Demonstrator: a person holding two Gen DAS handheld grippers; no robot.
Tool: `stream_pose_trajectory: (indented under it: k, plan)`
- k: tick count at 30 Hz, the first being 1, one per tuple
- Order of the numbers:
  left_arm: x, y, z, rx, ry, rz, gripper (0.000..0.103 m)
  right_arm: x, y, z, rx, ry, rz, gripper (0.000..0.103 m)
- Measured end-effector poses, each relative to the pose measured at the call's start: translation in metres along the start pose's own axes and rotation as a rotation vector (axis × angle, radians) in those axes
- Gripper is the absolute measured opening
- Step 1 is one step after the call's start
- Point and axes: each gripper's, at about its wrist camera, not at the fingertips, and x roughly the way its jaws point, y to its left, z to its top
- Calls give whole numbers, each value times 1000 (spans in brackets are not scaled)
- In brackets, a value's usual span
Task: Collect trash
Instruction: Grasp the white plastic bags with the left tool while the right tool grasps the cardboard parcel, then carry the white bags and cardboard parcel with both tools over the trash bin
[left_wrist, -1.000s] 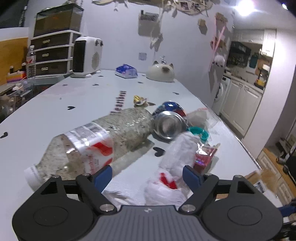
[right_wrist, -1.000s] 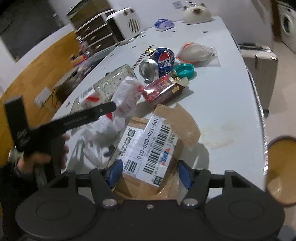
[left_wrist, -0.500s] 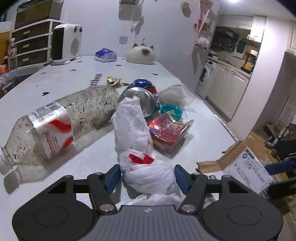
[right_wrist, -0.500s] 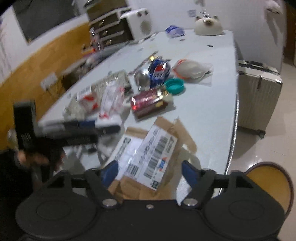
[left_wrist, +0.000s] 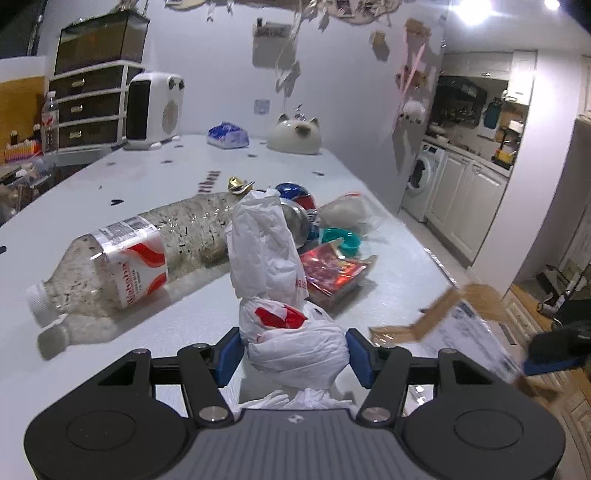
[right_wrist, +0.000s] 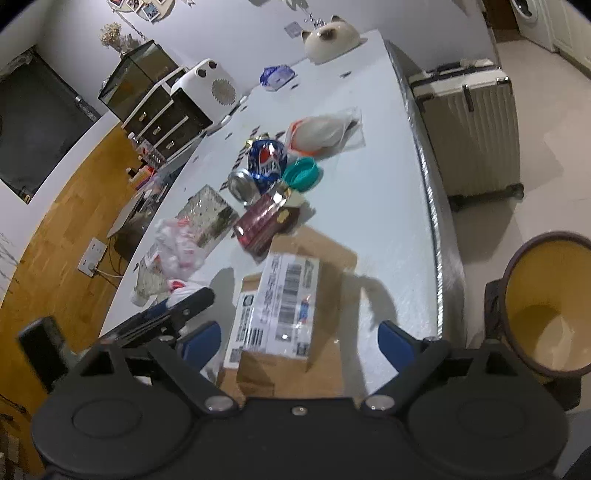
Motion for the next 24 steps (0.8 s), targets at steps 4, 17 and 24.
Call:
stream_pose_trajectory:
  k: [4,17,24]
  plan:
    - [-14,-10,-14,26,11,-22,60,13,3,-4,15,16,-3,87]
    - [-31,-29,-39,-6,10,-38,60,17,3,-23,-133,-9,-80,46]
    - [-49,-36,-36,2,-42,24,60,-11,-3,-21,-232,-134,-99,42]
